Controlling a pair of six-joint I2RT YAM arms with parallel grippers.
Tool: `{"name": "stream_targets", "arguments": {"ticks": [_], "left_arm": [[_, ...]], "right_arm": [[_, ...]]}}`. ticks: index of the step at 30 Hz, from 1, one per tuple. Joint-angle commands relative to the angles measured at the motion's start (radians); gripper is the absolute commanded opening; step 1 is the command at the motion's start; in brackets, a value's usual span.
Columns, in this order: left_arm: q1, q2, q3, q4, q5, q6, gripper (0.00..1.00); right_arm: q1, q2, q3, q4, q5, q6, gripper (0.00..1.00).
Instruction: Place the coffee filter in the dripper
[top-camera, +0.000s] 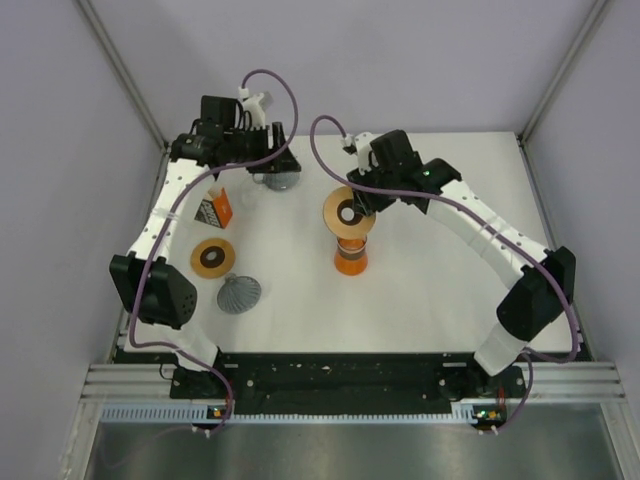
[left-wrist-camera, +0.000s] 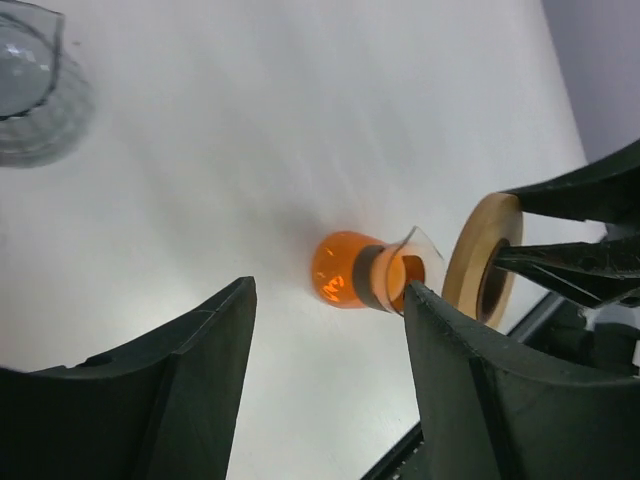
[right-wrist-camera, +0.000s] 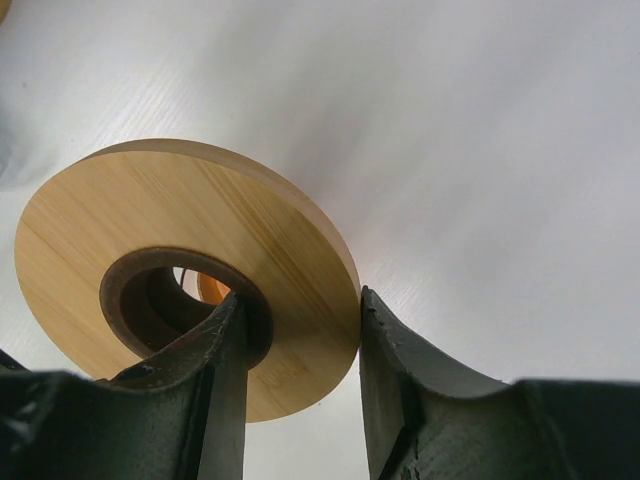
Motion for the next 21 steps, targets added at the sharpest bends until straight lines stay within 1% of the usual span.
{"name": "stream_targets", "arguments": {"ticks": [1, 3, 11, 15, 18, 20, 21], "left_arm": [[0.034, -0.078, 0.021, -0.009, -0.122, 0.083, 0.66], [0.040, -0.087, 0.009, -0.008, -0.114, 0.090, 0.66], [0.053, -0.092, 0.000, -0.005, -0.124, 0.106, 0.66], [0.054, -0.088, 0.000, -0.009, -0.110, 0.107, 0.66], [0.054, -0.085, -0.002, -0.009, -0.108, 0.110, 0.66], [0.054, -0.084, 0.000, -0.011, -0.107, 0.113, 0.66], [0.054, -0.084, 0.000, -0.009, -0.107, 0.113, 0.66]], "right_arm": [[0.000, 0.076, 0.114, -0.179, 0.003, 0.001, 0.00], [0.001, 0.104, 0.132, -0.198, -0.010, -0.004, 0.00], [0.035, 0.201, 0.183, -0.242, 0.052, -0.028, 0.00], [0.036, 0.222, 0.198, -0.256, 0.055, -0.033, 0.00], [0.038, 0.232, 0.201, -0.256, 0.055, -0.036, 0.09], [0.038, 0.238, 0.206, -0.259, 0.055, -0.039, 0.18], [0.038, 0.244, 0.209, -0.261, 0.053, -0.039, 0.25]]}}
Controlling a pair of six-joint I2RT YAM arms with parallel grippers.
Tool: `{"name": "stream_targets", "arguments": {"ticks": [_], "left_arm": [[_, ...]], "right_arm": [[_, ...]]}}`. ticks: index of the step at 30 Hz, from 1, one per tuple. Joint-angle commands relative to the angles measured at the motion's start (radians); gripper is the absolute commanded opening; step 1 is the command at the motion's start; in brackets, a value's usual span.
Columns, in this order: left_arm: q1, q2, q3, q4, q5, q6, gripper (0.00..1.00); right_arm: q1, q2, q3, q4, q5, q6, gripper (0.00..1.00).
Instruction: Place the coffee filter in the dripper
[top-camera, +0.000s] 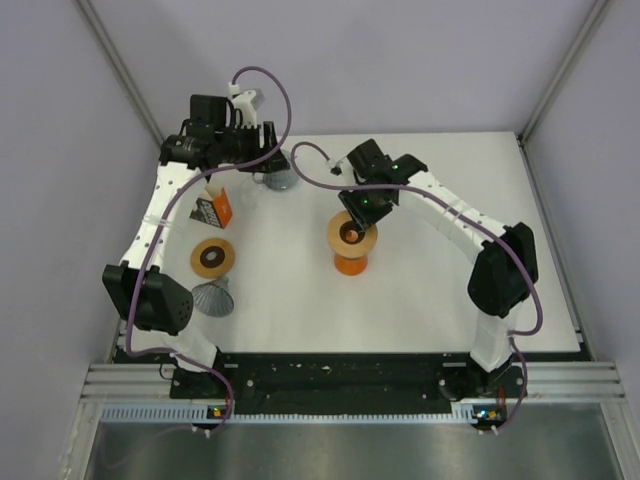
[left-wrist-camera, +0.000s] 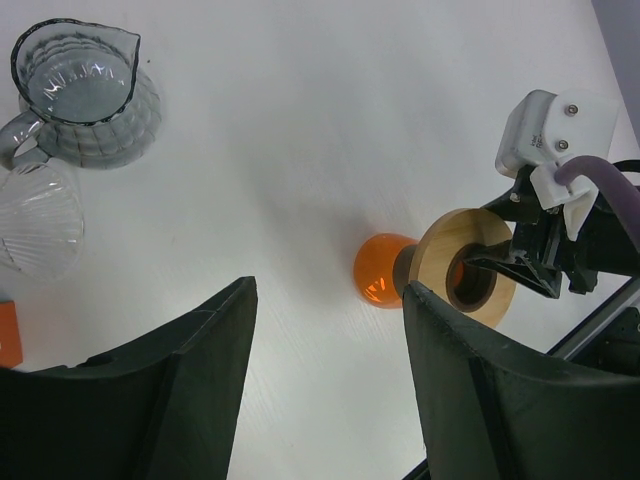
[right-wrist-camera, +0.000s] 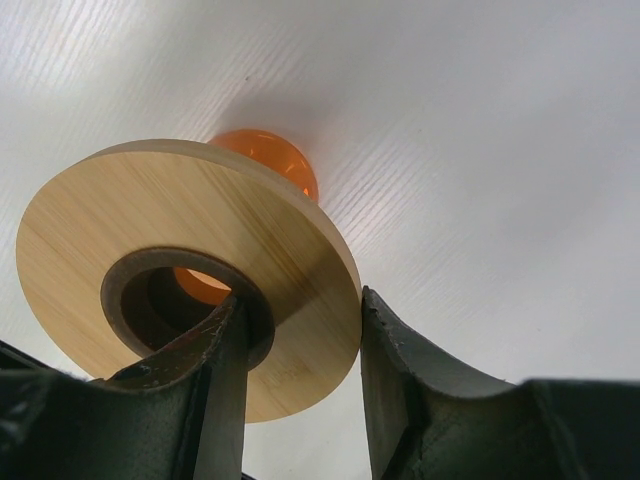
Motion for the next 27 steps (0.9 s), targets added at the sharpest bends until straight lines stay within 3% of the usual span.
{"name": "stream_targets", "arguments": {"ticks": [1, 3, 8, 14, 21, 27], "left_arm": [[0.003, -0.028, 0.000, 0.016, 0.010, 0.018, 0.66], [0.005, -0.028, 0.000, 0.014, 0.010, 0.023, 0.66], [0.005, -0.026, 0.002, 0.013, 0.004, 0.032, 0.67], [0.005, -0.026, 0.003, 0.017, -0.097, 0.090, 0.71], [0.003, 0.041, 0.045, 0.019, -0.401, 0.233, 0.69], [-0.018, 0.173, 0.106, 0.027, -0.648, 0.362, 0.64]], "right_arm": [[0.009, 0.010, 0.071, -0.003, 0.004, -0.011, 0.30], [0.011, 0.016, 0.080, -0.011, -0.010, -0.014, 0.42], [0.019, 0.021, 0.094, -0.014, -0.024, -0.022, 0.59], [0.017, -0.007, 0.111, -0.015, -0.040, -0.023, 0.66], [0.017, -0.102, 0.144, 0.001, -0.051, -0.020, 0.70], [0.005, -0.244, 0.062, 0.070, 0.051, 0.017, 0.77]]}}
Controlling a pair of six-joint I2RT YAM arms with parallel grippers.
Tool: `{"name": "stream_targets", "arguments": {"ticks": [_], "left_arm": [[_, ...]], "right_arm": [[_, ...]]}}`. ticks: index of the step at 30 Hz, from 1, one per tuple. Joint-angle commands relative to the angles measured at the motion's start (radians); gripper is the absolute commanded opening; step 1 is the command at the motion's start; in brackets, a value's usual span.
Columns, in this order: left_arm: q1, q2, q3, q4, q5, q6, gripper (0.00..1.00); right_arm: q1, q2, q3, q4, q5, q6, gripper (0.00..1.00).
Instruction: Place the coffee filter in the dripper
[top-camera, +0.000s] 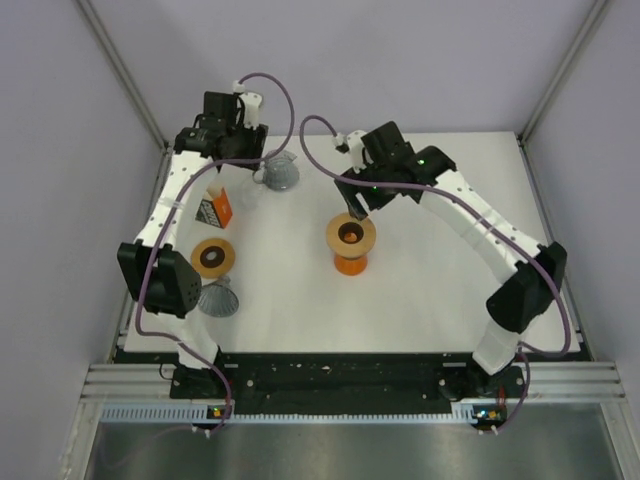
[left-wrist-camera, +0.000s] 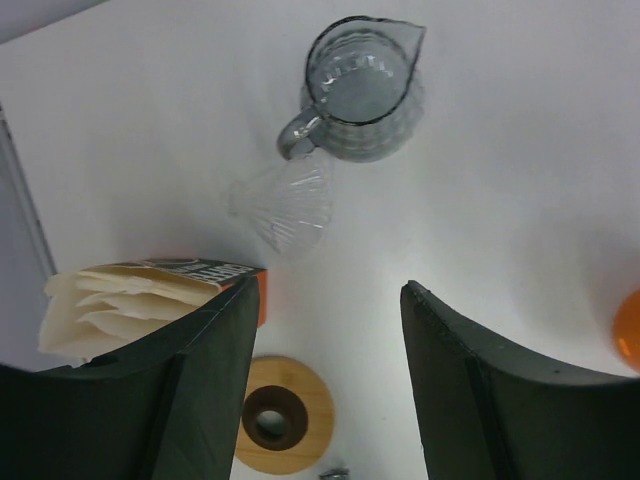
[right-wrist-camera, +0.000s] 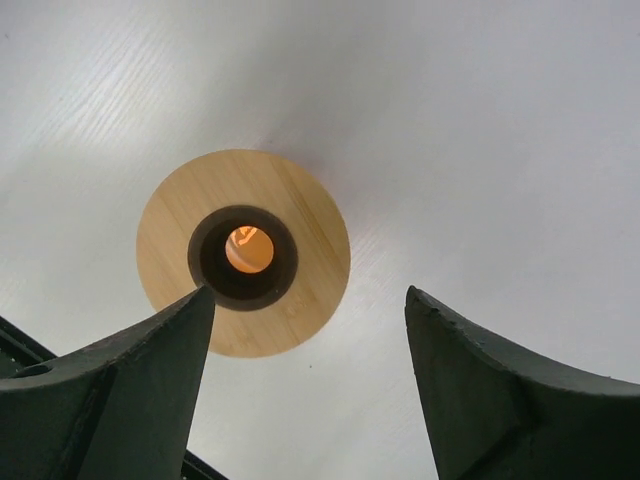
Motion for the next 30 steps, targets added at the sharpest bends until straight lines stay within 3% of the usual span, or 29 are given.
{"name": "stream_targets", "arguments": {"ticks": [1, 9, 23, 27, 30], "left_arm": [[-0.023, 0.106, 0.062, 0.032, -0.274, 0.147, 0.64], [-0.057, 0.301, 0.099, 0.138, -0.546, 0.288, 0.61], [-0.054, 0.491, 0.112, 0.207, -0.624, 0.362, 0.50], [-0.054, 0.522, 0.109, 0.208, -0.624, 0.351, 0.41], [-0.051, 0.522, 0.106, 0.190, -0.603, 0.330, 0.28]], "right_arm": [[-0.007, -0.186, -0.053, 0.107, 0.100, 0.038, 0.79], [-0.063, -0.354, -0.245, 0.193, 0.186, 0.101, 0.89], [-0.071, -0.414, -0.324, 0.195, 0.218, 0.098, 0.90], [-0.071, -0.420, -0.330, 0.195, 0.212, 0.095, 0.90], [-0.071, -0.426, -0.338, 0.196, 0.211, 0.092, 0.90]]}}
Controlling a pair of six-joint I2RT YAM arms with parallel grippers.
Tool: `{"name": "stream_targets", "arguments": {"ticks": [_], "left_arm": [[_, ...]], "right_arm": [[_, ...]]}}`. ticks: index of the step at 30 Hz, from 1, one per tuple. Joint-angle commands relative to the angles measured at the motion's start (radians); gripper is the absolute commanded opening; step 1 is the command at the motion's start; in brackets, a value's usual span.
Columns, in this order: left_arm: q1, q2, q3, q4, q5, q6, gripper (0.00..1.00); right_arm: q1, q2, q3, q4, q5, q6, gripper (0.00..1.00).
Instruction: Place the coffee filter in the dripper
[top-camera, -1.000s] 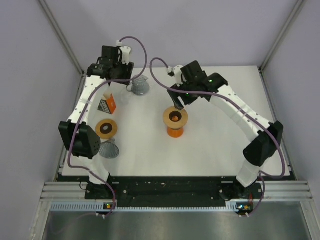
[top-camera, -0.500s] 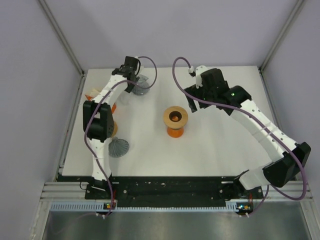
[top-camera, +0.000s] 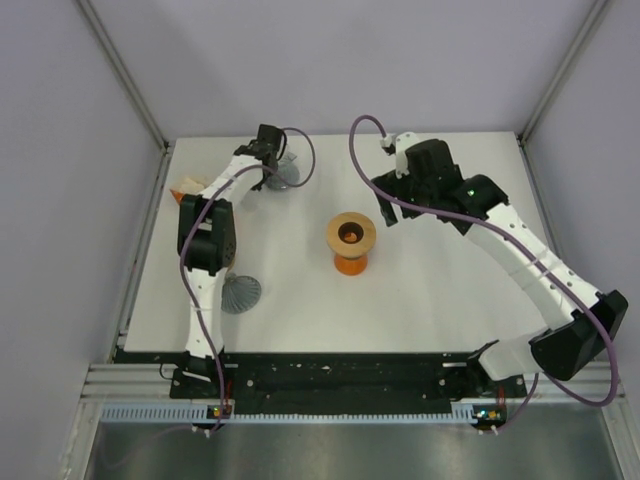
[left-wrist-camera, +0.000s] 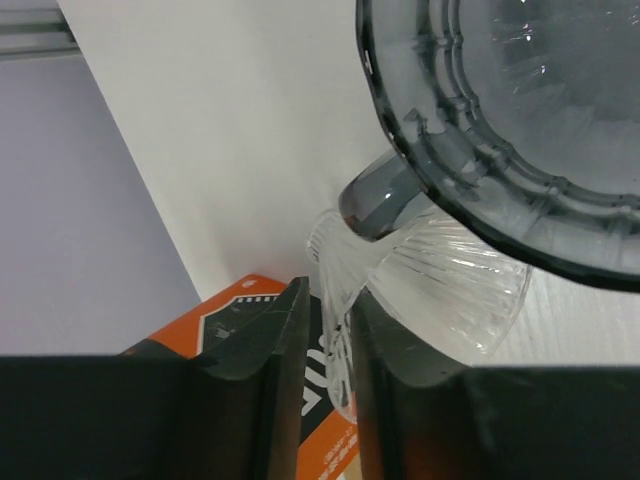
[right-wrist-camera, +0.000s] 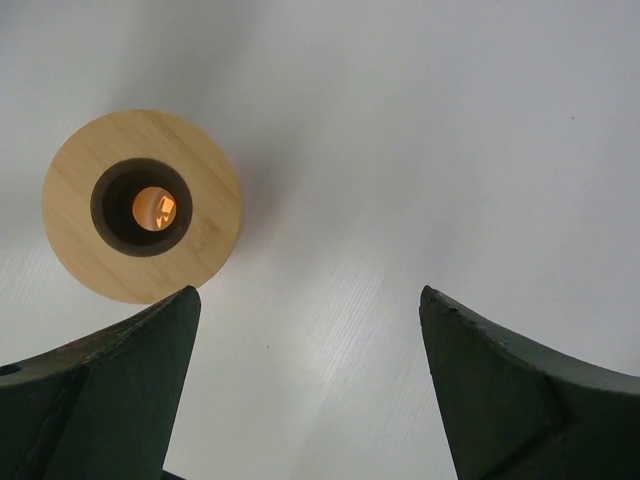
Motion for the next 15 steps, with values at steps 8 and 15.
{"name": "stream_targets", "arguments": {"ticks": [8, 15], "left_arm": [[0.012, -0.147, -0.018, -0.135, 0.094, -0.126, 0.00], [0.015, -0.366, 0.031, -0.334, 0.394, -0.232, 0.00]], "right_arm": [[-0.007, -0.060, -0.006, 0.041, -0.037, -0.002, 0.90], [-0.007, -0.041, 0.068, 0.041, -0.107, 0.019, 0.90]]}}
